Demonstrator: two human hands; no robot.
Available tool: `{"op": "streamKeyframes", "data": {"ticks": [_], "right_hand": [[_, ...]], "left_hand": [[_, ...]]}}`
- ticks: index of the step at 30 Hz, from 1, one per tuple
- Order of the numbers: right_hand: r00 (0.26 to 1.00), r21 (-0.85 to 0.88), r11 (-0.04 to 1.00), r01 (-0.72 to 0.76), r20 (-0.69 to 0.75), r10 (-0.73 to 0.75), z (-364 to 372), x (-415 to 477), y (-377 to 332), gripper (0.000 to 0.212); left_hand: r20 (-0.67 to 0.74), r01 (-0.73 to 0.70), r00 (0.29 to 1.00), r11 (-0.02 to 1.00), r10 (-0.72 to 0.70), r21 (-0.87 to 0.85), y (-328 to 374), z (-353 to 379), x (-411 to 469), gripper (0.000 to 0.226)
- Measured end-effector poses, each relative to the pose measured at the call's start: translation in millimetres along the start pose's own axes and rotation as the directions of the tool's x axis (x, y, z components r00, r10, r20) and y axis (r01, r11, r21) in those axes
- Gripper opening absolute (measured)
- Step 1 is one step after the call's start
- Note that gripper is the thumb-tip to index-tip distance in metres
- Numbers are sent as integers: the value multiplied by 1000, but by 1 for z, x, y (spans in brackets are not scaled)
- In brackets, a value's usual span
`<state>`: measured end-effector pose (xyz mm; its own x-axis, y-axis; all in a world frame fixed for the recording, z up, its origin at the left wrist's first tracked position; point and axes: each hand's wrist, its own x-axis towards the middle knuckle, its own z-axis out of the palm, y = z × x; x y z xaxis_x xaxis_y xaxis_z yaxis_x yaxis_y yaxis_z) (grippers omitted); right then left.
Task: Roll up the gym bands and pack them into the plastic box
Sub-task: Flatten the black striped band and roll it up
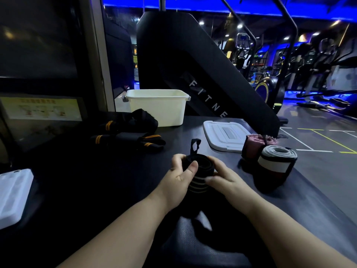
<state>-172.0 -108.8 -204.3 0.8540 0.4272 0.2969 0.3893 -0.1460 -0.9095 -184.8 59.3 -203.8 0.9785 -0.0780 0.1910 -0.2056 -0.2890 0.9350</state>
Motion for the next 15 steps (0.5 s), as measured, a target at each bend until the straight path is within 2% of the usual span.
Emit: {"op": "streamKeyframes", "data": {"ticks": [2,6,8,11,15], "right_hand": [[998,59,998,-13,-58,17,4,0,-6,25],[980,-194,981,11,-194,-49,10,4,-10,41],[973,-223,975,-10,-229,-42,9,6,-9,39],[976,-177,984,-37,-219,-2,9,6,-10,36],[978,-43,991,-127,-172,118,6,8,-5,30]], "left_hand": [[3,15,1000,999,-15,-29,-2,2,2,33],[40,87,996,987,-82,-138,1,7,3,58],[16,120,993,968,-120,-220,1,7,4,51],[-29,122,991,974,-130,-190,5,8,4,24],[-47,129,989,979,-138,-156,6,9,6,19]]}}
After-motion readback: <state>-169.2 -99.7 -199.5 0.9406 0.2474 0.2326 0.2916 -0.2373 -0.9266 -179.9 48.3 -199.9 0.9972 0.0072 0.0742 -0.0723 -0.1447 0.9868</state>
